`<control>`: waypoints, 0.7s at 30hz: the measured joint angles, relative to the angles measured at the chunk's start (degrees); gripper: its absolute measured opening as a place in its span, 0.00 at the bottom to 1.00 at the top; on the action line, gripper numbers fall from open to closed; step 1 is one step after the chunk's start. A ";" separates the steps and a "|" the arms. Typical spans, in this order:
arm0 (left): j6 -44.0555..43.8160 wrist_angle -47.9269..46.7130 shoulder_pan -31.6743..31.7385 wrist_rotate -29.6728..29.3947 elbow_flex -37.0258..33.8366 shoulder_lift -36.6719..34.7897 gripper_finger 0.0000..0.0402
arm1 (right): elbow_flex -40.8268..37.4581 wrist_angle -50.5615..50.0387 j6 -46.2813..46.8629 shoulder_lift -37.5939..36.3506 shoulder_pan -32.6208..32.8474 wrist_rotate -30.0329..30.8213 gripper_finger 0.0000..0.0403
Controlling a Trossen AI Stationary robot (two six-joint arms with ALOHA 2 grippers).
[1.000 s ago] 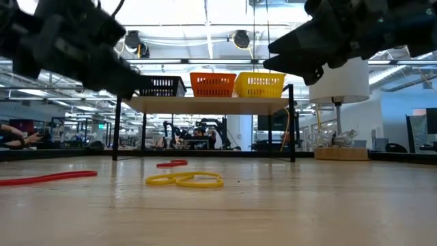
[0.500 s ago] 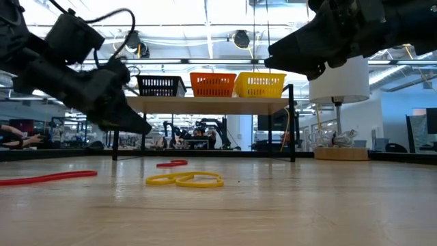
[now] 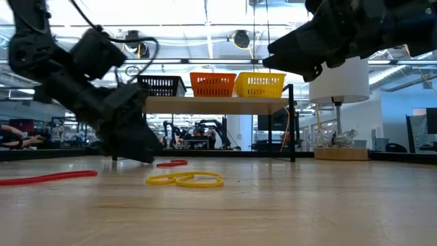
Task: Pick & Place Office Desk Supplies
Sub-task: Put the red rubberband into the black bin on the shelf
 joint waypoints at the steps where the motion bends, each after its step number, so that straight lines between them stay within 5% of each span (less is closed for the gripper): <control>1: 0.05 -0.28 0.00 0.37 1.25 1.47 0.71 | 0.00 -0.14 0.18 0.01 -0.18 0.01 0.49; 12: 2.47 -6.19 -1.82 0.80 13.02 13.60 0.67 | -0.89 -0.65 1.46 0.02 -0.24 0.07 0.49; 21: 5.04 -12.92 -4.96 -7.44 15.40 15.28 0.52 | -1.81 -0.55 2.60 0.02 -0.26 1.79 0.49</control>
